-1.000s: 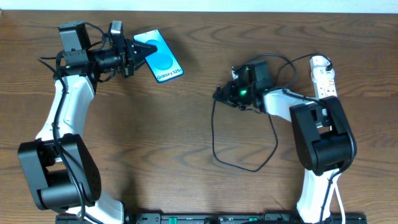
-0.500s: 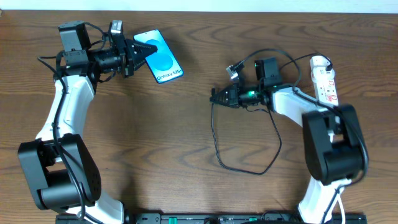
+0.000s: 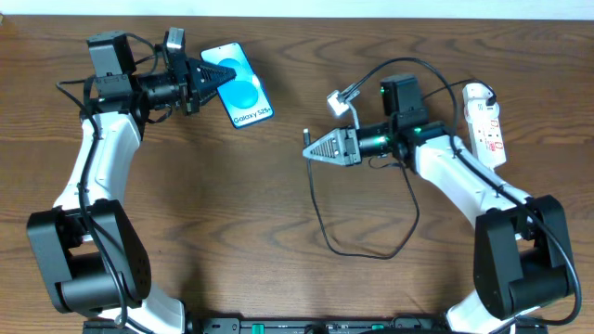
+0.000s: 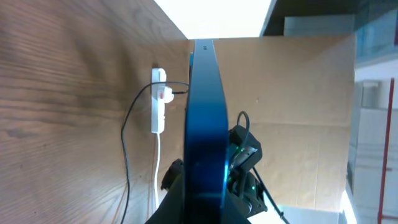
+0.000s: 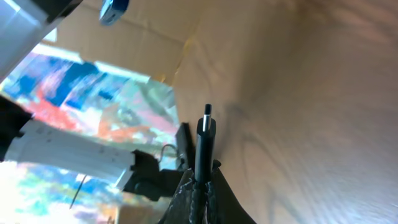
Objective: Plug charger to phone and switch on socket
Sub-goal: 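Lift the plug and move it toward the phone's bottom edge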
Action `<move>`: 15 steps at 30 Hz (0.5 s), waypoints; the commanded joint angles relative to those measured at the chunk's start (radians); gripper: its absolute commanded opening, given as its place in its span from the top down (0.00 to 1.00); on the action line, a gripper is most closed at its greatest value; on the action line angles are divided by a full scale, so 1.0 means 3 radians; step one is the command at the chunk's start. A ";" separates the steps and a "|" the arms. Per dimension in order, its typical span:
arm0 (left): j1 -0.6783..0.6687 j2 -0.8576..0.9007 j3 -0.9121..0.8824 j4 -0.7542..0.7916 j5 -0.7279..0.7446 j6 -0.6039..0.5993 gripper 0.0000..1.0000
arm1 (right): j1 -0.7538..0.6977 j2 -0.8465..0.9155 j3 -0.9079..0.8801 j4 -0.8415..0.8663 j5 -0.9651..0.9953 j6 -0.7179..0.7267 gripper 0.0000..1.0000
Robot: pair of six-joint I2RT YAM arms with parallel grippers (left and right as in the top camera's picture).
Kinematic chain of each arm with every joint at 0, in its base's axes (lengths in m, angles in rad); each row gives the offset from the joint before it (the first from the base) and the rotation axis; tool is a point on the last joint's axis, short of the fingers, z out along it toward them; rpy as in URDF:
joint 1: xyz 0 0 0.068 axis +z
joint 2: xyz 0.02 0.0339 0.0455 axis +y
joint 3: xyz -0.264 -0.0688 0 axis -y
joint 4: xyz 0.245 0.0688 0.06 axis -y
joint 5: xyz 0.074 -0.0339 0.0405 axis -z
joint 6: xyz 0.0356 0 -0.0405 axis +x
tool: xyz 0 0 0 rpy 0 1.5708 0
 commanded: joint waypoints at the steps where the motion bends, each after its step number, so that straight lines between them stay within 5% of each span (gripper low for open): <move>1: 0.0001 -0.0074 0.0032 0.0118 0.0337 0.0136 0.93 | 0.0136 -0.0067 -0.0005 0.0010 -0.0323 -0.0092 0.99; 15: 0.0001 -0.0074 0.0032 0.0299 0.0613 0.0170 0.93 | 0.0422 -0.0067 -0.0005 0.0576 -0.0547 0.0249 0.99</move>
